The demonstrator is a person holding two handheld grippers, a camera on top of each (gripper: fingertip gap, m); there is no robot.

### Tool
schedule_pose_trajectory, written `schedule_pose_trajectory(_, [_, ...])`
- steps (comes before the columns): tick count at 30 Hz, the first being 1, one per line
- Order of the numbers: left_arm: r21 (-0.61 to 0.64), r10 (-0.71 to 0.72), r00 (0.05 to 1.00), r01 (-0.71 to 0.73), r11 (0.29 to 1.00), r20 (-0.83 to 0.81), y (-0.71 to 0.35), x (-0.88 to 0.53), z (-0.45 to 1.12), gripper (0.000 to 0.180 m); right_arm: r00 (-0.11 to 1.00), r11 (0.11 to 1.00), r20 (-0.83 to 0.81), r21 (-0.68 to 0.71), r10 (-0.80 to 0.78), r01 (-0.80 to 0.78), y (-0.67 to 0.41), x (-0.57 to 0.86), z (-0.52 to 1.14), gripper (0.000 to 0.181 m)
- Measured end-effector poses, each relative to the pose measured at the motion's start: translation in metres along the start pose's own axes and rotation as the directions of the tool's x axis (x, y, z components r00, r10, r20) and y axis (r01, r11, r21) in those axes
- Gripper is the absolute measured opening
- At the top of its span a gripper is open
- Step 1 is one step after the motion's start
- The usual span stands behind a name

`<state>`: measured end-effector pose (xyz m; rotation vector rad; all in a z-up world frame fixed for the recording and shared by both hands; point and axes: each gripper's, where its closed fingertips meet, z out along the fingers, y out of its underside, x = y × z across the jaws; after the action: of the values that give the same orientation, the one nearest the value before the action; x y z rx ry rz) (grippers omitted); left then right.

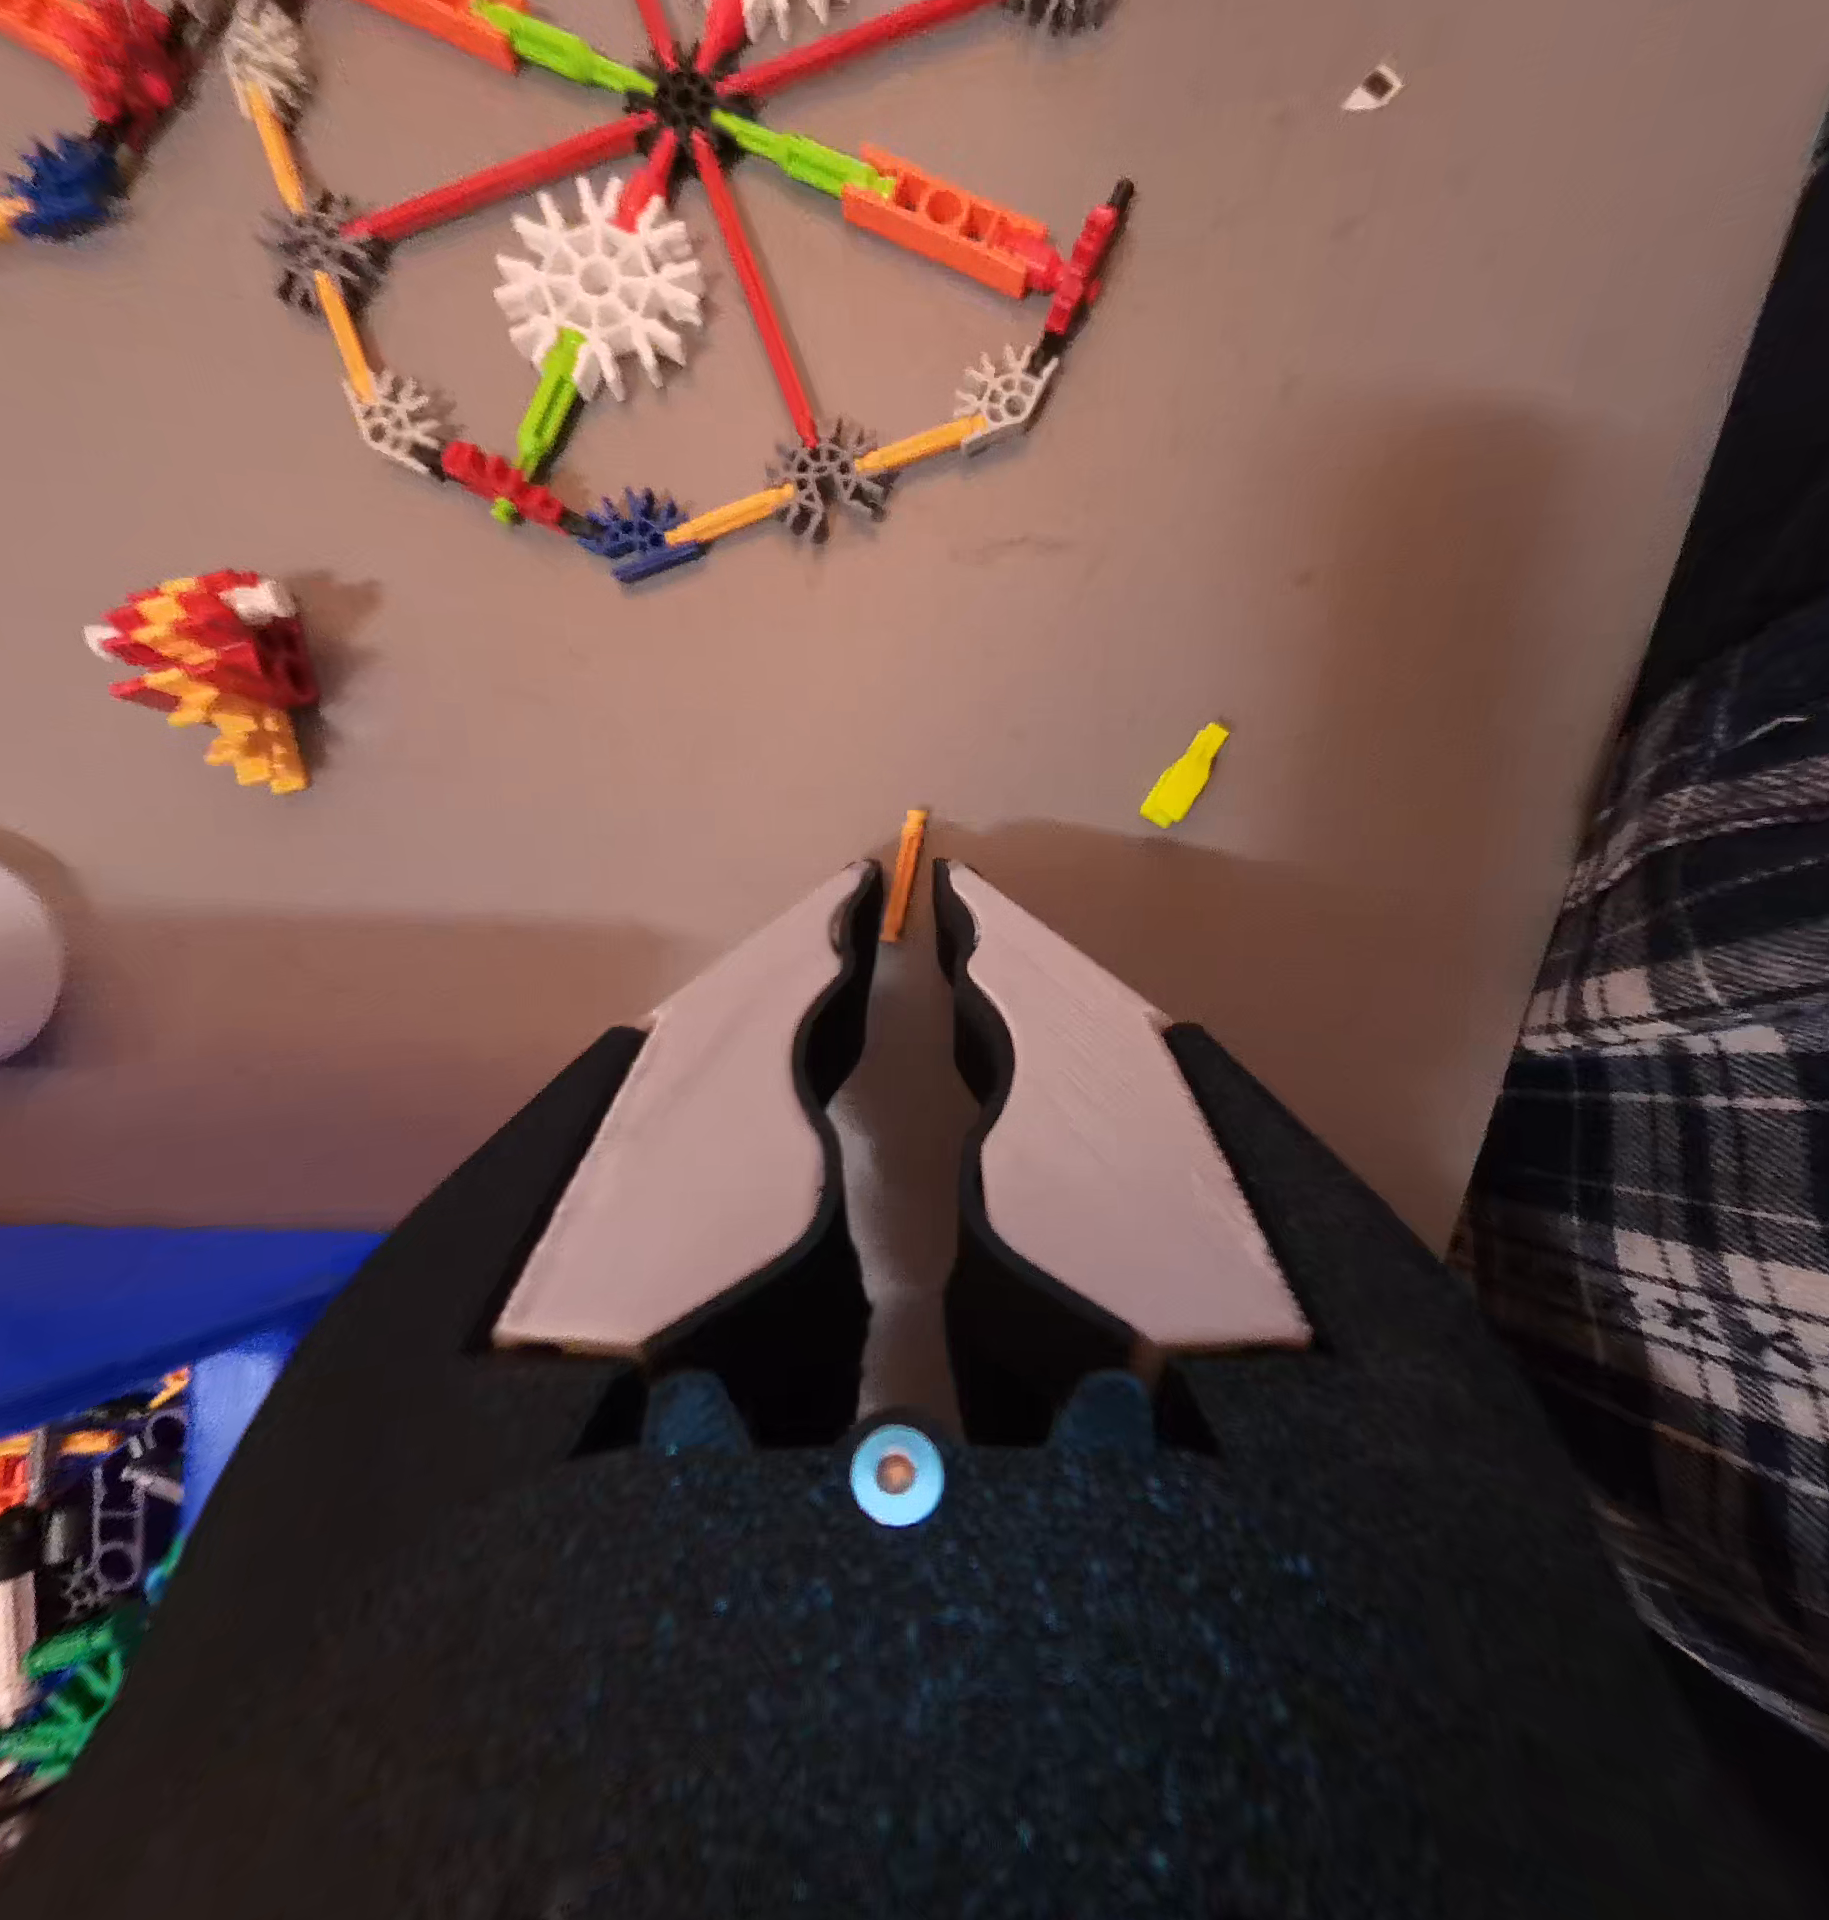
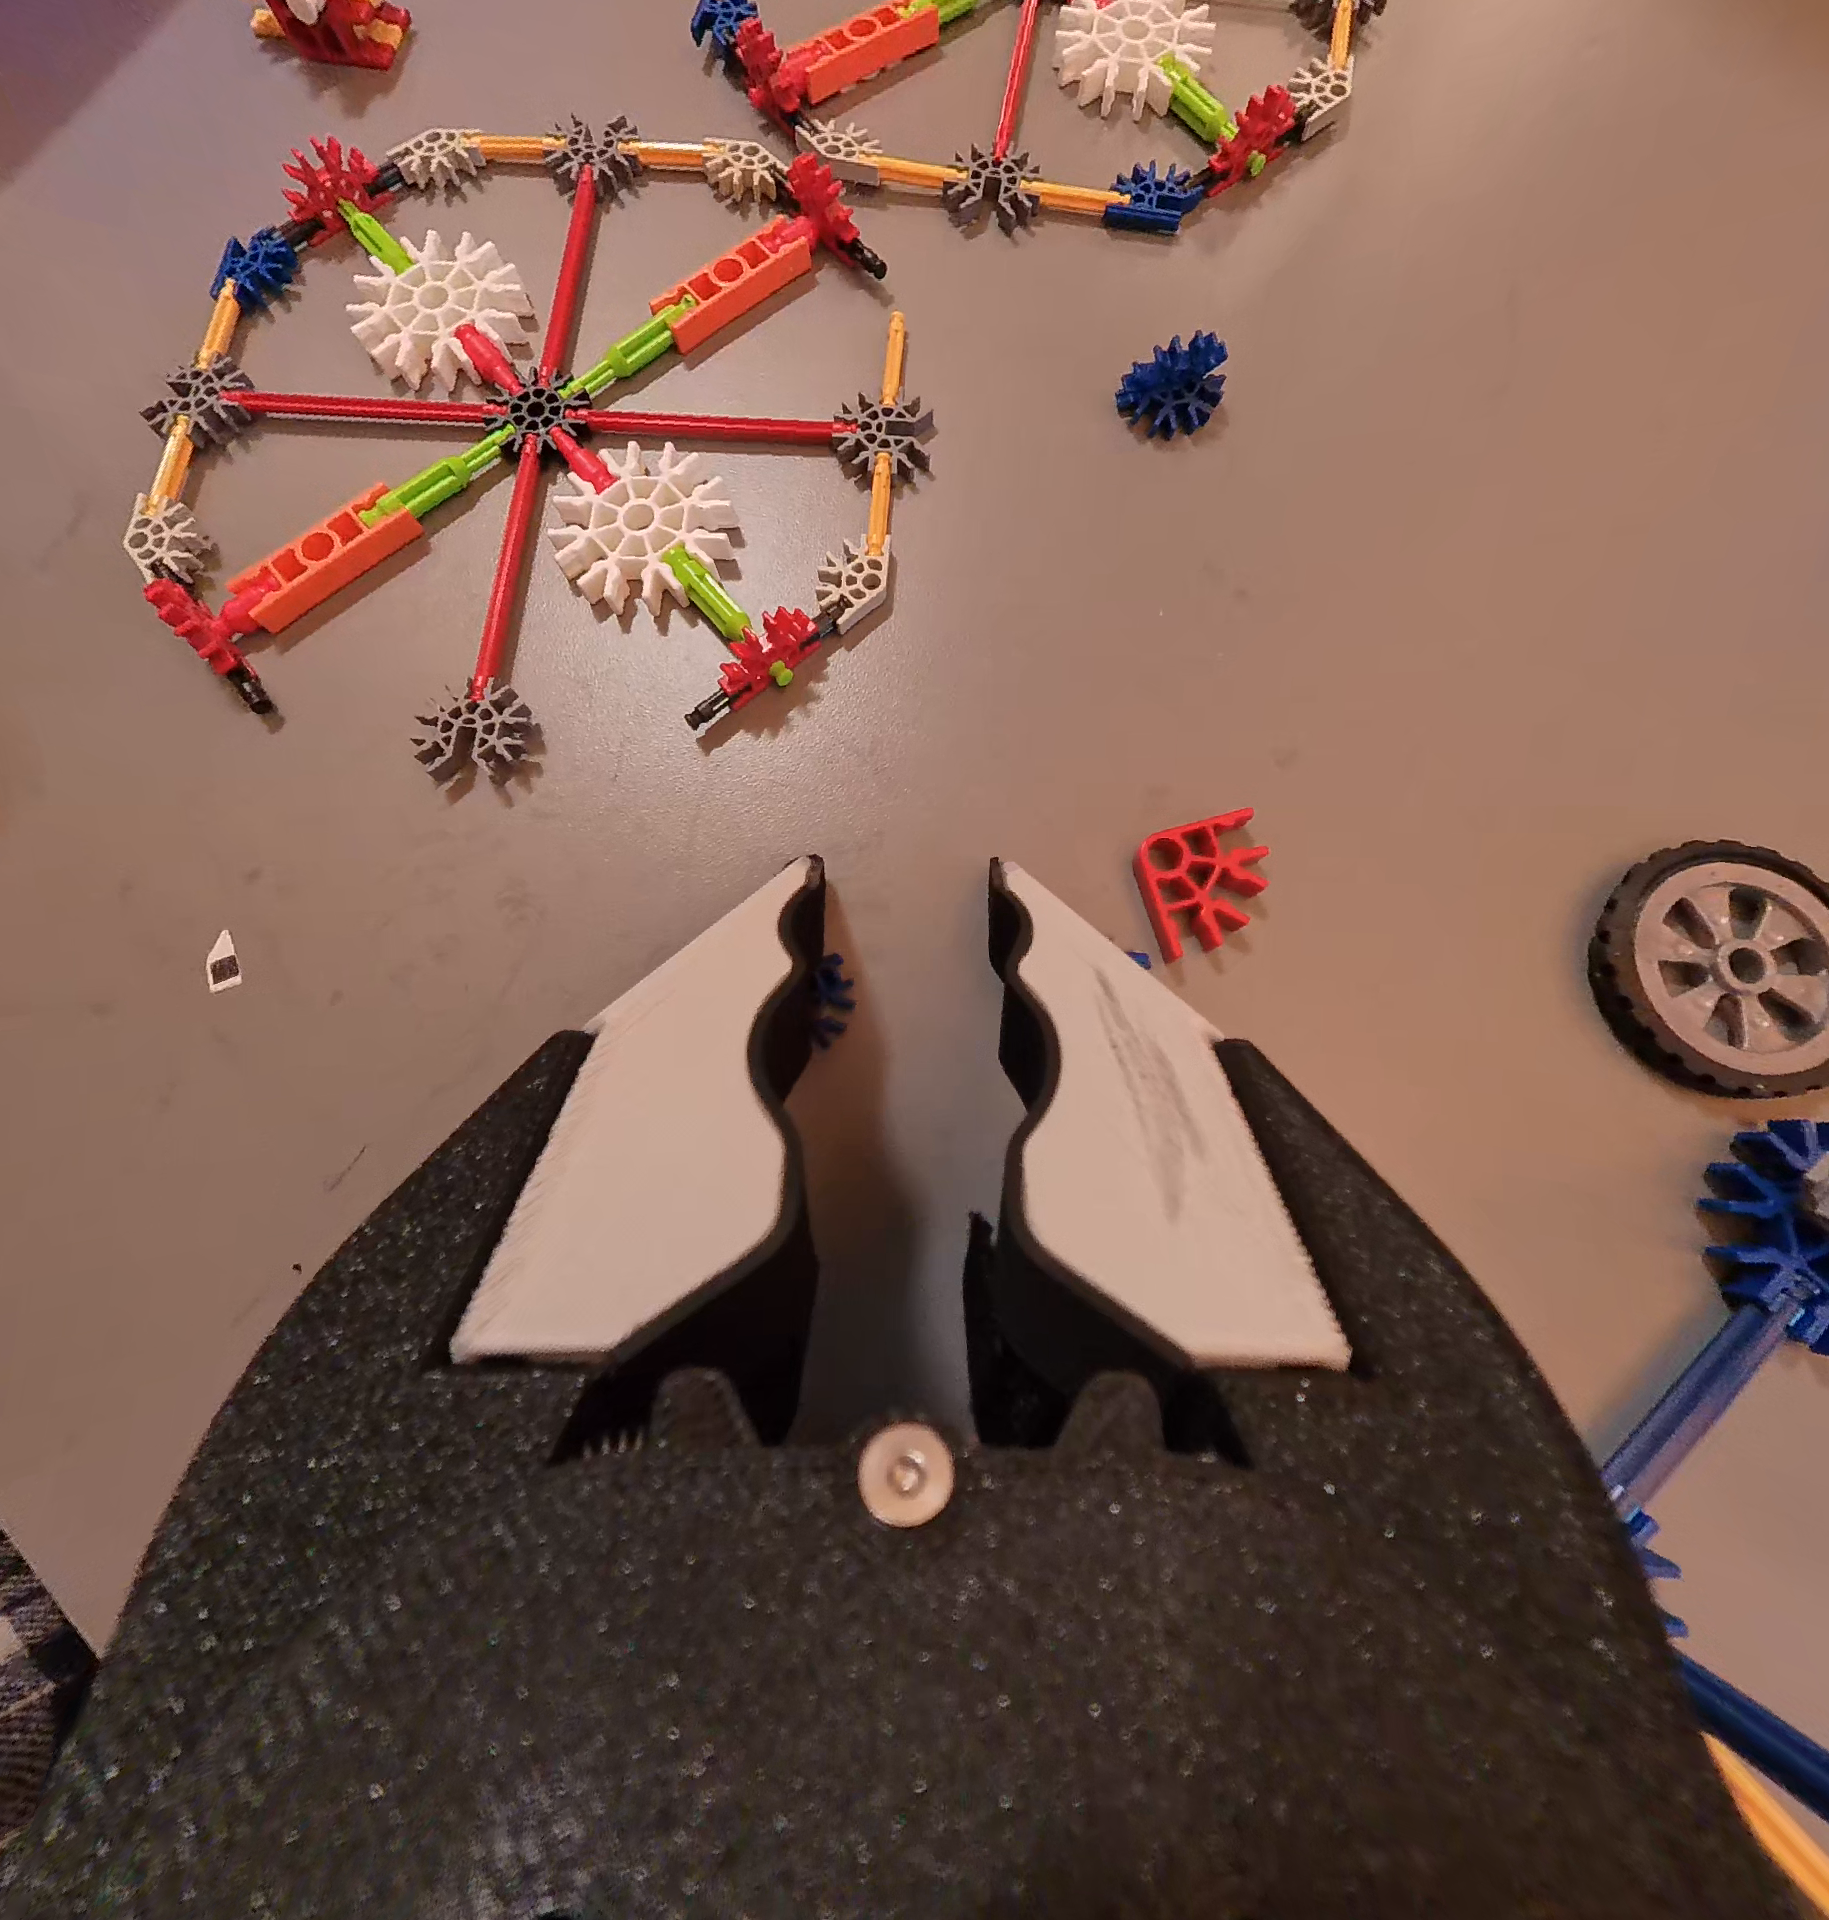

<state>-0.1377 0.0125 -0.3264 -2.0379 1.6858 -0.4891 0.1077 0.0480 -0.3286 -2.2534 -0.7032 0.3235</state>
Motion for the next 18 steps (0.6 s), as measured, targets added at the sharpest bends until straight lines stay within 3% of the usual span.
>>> schedule_pose_trajectory(8, [0.009,-0.033,0.999,0.032,0.999,0.024,-0.004,-0.001,0.002,0.001,1.000,1.000,0.001,0.006,-0.005,0.005,-0.001,-0.001,-0.001,0.030])
schedule_pose_trajectory(18, [0.177,-0.165,0.986,0.165,0.970,-0.015,-0.077,0.014,0.006,0.001,1.000,0.997,-0.004,0.068,-0.027,0.027,-0.008,-0.007,-0.009,0.031])
